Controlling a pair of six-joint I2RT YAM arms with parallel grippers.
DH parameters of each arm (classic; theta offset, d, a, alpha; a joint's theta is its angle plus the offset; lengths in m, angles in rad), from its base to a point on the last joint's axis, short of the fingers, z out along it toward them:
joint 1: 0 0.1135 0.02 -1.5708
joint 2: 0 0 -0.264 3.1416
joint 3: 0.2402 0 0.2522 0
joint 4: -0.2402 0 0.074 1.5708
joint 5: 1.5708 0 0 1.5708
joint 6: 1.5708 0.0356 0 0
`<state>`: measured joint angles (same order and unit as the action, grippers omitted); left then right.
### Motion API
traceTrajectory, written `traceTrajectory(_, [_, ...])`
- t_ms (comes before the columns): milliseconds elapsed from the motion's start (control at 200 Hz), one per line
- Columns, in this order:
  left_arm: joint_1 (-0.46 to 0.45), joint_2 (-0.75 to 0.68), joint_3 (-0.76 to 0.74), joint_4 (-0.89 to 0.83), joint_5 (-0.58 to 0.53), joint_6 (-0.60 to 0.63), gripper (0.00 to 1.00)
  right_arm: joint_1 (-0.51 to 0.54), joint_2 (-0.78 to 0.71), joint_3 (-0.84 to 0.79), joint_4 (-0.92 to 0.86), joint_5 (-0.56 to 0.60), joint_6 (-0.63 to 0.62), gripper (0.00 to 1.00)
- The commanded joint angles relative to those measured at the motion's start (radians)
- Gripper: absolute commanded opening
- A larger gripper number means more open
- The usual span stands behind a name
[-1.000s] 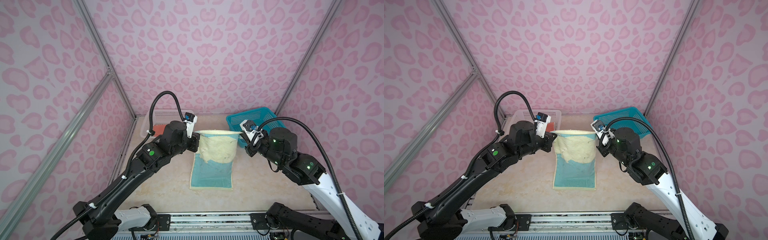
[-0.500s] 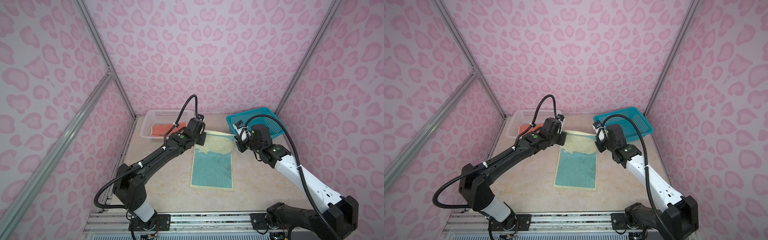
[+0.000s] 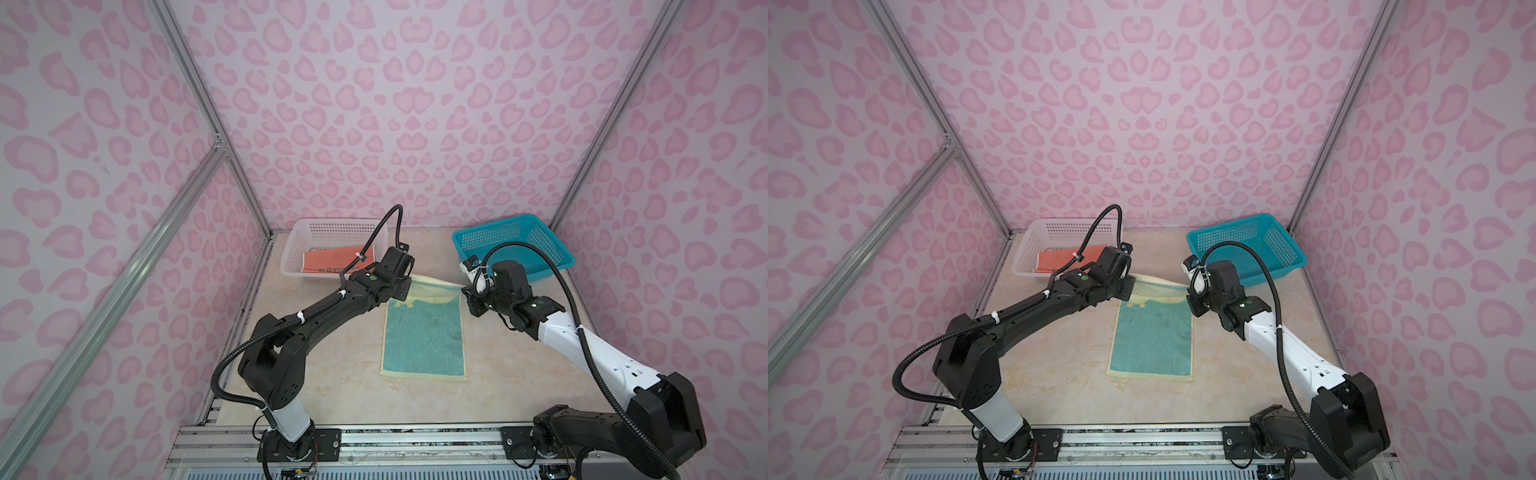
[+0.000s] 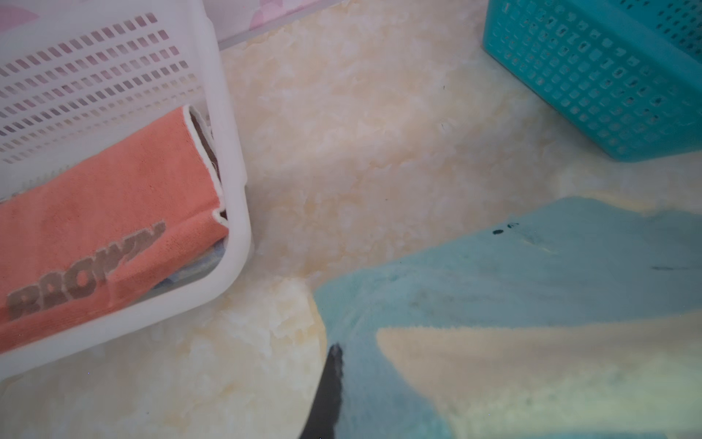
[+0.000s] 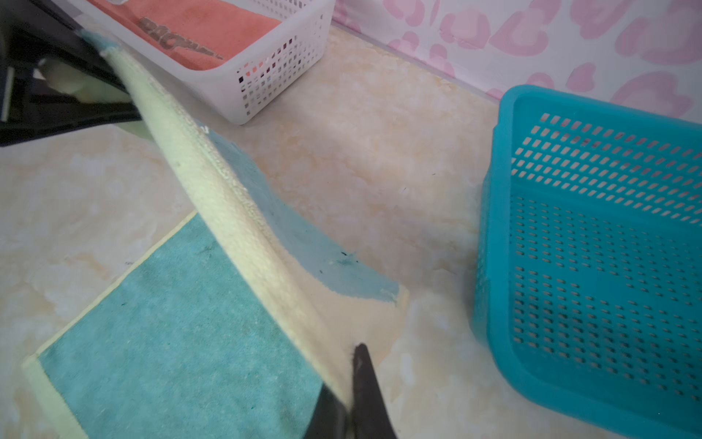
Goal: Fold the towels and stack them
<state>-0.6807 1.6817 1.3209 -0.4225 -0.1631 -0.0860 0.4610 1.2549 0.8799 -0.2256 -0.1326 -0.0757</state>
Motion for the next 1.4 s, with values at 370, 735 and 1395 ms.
traceTrajectory(370, [-0.036, -0.21, -0.258, -0.08, 0.092, -0.156, 0.02, 0.118, -0.203, -0.206, -0.169, 0.022, 0.179, 0.0])
traceTrajectory(735, [-0.095, -0.223, -0.372, -0.062, 0.093, -0.211, 0.02, 0.196, -0.263, -0.325, -0.153, 0.038, 0.377, 0.0])
traceTrajectory(1395, [-0.197, -0.176, -0.516, -0.023, 0.131, -0.299, 0.34, 0.337, -0.19, -0.509, -0.024, 0.042, 0.571, 0.22])
